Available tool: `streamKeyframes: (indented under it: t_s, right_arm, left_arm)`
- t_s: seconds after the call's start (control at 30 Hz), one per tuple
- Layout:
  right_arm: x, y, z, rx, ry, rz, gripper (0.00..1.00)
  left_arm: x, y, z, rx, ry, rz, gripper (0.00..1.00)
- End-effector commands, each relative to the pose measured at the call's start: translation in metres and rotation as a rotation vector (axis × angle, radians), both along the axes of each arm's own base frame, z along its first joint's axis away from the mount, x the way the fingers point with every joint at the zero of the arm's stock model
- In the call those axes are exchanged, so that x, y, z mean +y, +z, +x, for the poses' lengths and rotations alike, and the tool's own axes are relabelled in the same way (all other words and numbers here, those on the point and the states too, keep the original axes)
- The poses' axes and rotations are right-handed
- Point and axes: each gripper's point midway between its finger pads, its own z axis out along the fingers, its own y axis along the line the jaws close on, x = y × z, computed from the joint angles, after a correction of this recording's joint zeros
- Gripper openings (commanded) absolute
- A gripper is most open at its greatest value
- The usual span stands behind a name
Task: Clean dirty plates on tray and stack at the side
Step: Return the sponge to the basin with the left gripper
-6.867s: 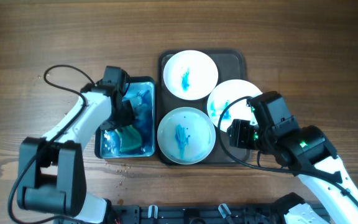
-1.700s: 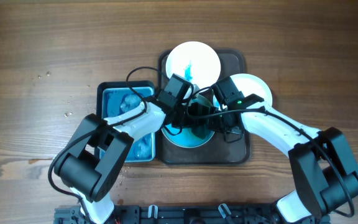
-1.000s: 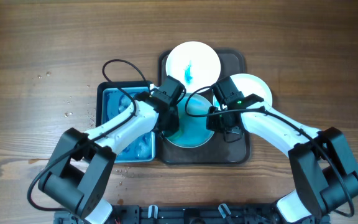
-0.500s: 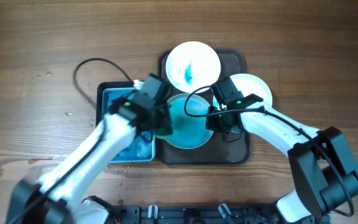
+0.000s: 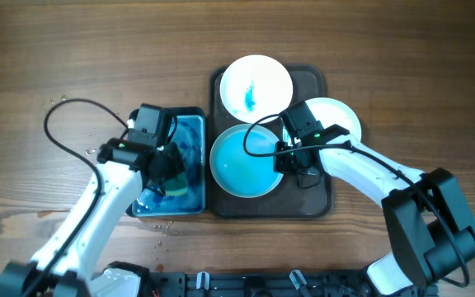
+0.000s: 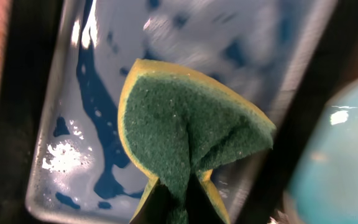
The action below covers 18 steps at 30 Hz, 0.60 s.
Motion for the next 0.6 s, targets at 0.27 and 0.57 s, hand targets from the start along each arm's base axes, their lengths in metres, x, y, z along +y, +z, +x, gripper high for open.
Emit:
streamKeyframes:
  t_s: [0.27, 0.57]
  right_arm:
    - [-0.022, -0.03, -0.015, 0.054, 0.048, -0.108, 0.04]
    - [-0.019, 0.029, -0.012, 0.022, 0.158, -0.103, 0.04]
  left_arm:
    - [-0.003, -0.009, -0.002, 0.013, -0.057, -0.029, 0.46]
    - [-0.004, 0.092, 0.001, -0.173, -0.058, -0.067, 0.91]
